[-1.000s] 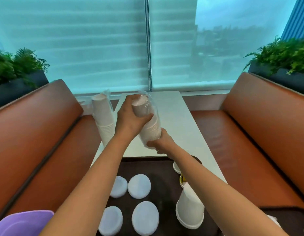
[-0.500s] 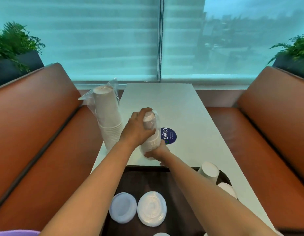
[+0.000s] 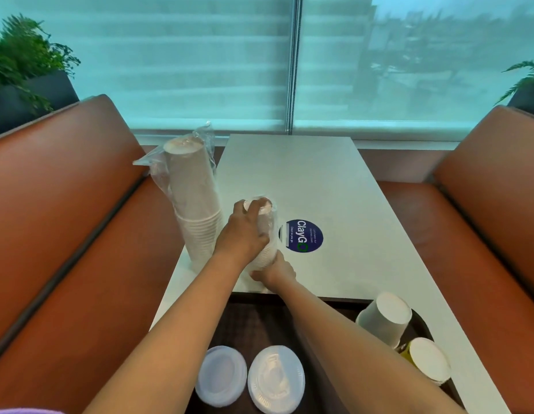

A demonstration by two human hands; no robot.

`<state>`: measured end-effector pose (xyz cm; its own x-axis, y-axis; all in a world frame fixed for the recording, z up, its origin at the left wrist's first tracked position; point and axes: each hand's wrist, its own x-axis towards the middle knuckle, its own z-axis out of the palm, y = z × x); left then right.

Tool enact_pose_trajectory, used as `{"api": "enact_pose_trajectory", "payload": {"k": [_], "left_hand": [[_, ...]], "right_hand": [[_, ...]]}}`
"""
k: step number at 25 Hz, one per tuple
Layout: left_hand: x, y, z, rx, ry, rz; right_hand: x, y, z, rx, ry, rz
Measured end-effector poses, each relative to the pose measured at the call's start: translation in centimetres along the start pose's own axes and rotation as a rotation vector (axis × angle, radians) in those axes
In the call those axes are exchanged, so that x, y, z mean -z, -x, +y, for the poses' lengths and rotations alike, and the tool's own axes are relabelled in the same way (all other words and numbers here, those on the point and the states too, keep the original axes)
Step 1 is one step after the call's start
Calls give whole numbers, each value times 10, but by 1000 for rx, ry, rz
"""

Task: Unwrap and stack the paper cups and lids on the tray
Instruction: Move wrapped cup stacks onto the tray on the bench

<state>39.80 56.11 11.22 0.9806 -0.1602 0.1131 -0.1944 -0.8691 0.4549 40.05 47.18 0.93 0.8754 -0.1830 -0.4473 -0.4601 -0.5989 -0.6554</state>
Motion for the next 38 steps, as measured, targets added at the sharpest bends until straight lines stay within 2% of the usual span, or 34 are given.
{"api": "enact_pose_trajectory", "payload": {"k": [3, 6, 9, 12, 16, 20, 24, 28, 34, 38], "left_hand": [[10, 7, 6, -1, -89, -25], [25, 27, 27, -60, -137, 148], [49, 48, 59, -27, 111, 231], [68, 72, 107, -13, 374, 177], [71, 110, 184, -127, 504, 67], [45, 153, 269, -296, 520, -30], [-8, 197, 346, -422, 505, -170], [-87, 229, 414, -481, 466, -356], [-223, 254, 499, -466, 418, -604], [-317, 269, 530, -407, 364, -735]], "right_hand": [[17, 12, -7, 34, 83, 20], [59, 32, -16, 106, 114, 58], [127, 59, -21, 212, 21, 173], [197, 106, -8, 257, -176, 286], [257, 173, 44, 319, -281, 408], [289, 228, 136, 268, -379, 441], [321, 268, 254, 95, -442, 544], [342, 299, 380, -98, -575, 716], [359, 313, 542, -403, -648, 854], [366, 298, 639, -570, -710, 764]]}}
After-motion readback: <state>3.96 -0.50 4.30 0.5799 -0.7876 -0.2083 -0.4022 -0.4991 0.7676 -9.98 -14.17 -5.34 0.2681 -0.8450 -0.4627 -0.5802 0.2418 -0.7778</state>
